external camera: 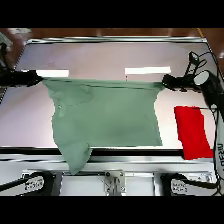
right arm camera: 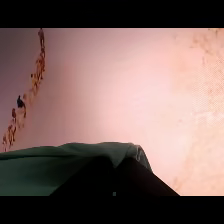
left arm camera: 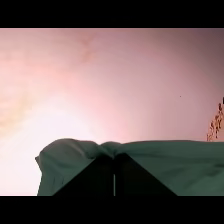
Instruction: Fold the shirts.
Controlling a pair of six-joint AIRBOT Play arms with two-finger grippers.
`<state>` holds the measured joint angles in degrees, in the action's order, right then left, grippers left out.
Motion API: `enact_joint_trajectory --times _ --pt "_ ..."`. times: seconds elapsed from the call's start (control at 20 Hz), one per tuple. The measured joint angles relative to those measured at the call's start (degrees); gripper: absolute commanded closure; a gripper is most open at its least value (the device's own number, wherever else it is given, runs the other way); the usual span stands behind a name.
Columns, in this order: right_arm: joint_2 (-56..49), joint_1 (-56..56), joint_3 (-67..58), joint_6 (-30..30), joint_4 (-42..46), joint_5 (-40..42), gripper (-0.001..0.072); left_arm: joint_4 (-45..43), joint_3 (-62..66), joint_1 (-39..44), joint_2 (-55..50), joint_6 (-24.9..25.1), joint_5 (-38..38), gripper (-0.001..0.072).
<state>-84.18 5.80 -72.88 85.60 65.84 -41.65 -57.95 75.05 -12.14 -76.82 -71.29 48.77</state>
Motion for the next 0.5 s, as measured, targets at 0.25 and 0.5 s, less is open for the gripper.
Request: enact_joint_trajectory --times 0.25,0.5 --pt "-5.70 0.00 0.44 -0.81 -3.21 11.19 0.0655 0.02 0.11 2.97 -9.16 0.59 -10.14 0.0673" --pt "-9.27 -1.36 0.44 -5.84 -3.52 15.72 0.0655 -0.22 0.11 4.83 -14.14 0.76 -14.51 0.0674"
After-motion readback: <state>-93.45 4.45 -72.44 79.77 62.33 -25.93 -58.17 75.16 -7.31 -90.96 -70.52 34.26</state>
